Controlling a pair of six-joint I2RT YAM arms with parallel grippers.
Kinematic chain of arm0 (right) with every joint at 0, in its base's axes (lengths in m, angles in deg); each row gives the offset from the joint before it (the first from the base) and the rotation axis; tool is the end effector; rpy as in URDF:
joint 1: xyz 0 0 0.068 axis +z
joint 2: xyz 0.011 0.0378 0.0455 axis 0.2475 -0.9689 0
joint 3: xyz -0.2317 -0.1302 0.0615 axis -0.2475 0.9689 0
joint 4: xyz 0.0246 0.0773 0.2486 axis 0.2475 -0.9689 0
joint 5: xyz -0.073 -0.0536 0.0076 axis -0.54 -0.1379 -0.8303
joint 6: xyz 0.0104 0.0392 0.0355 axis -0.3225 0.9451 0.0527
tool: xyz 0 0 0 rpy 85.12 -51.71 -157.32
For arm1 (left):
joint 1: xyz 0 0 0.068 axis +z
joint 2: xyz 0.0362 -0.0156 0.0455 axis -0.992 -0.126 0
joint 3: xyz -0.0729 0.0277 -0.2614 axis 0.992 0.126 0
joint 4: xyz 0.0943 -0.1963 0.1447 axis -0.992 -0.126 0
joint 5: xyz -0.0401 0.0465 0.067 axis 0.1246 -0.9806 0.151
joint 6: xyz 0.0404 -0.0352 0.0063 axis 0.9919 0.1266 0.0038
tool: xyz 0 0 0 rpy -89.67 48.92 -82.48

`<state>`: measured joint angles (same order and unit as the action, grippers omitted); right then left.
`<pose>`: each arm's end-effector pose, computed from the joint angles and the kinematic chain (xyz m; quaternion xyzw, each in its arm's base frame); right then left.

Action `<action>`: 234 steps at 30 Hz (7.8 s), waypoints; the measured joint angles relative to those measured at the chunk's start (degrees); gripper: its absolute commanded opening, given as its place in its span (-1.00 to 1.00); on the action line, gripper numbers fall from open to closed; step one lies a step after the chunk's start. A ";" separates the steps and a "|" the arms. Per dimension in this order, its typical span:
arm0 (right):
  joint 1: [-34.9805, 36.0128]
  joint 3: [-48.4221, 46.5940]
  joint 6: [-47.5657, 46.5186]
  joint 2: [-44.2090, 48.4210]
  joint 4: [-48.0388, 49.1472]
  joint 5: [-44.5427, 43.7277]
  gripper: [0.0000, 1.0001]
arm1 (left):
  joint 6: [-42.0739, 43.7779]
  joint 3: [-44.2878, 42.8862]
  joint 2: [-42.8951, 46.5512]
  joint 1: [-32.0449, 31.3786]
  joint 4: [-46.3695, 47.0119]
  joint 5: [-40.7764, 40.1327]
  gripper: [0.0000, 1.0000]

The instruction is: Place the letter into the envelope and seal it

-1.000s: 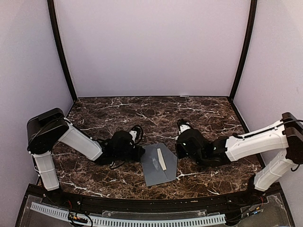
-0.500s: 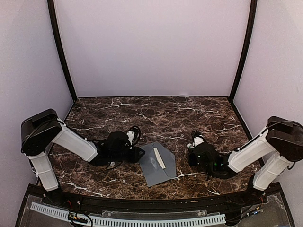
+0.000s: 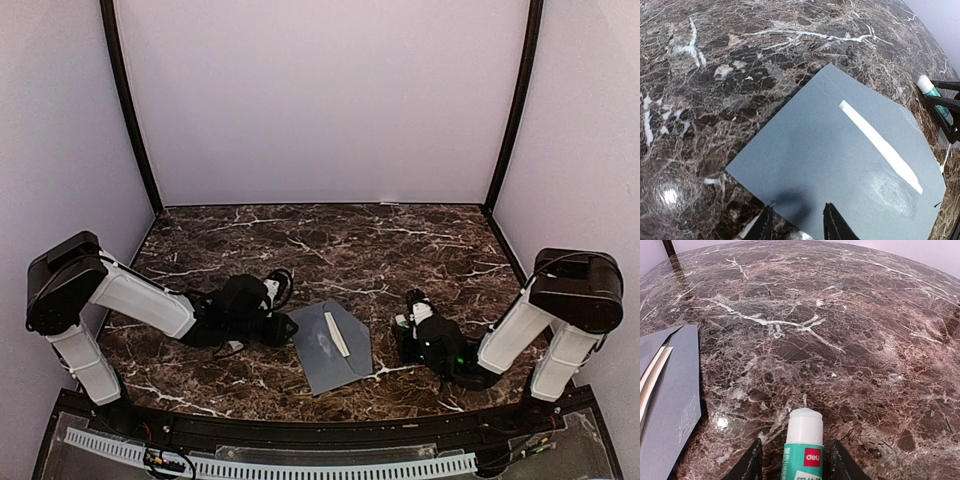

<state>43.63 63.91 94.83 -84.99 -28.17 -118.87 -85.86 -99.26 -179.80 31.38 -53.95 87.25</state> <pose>0.1438 0.1921 0.0864 -0.1119 0.8366 0.1101 0.5249 0.2018 -0.2501 0.1309 0.1686 0.8740 -0.2765 0.3623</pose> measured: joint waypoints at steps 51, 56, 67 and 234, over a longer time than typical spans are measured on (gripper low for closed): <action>0.17 -15.32 31.32 10.25 -35.60 32.94 0.30 | -0.42 -2.64 -0.63 -1.66 -6.62 6.32 -0.46; 0.17 -15.32 31.45 9.09 -33.97 33.83 0.29 | -0.44 -2.75 -0.76 -1.66 -6.58 6.29 -0.47; 0.17 -15.32 30.53 7.61 -29.44 35.78 0.28 | -0.42 -3.54 -1.55 -1.66 -6.43 6.16 -0.51; 3.13 -32.65 20.37 -8.90 -33.57 28.24 -1.00 | 3.58 -8.02 -10.95 -7.41 6.10 -1.38 -0.95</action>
<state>46.75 31.26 115.20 -93.89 -61.74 -90.64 -82.28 -107.28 -190.75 23.97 -47.86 85.88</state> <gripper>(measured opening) 0.003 0.045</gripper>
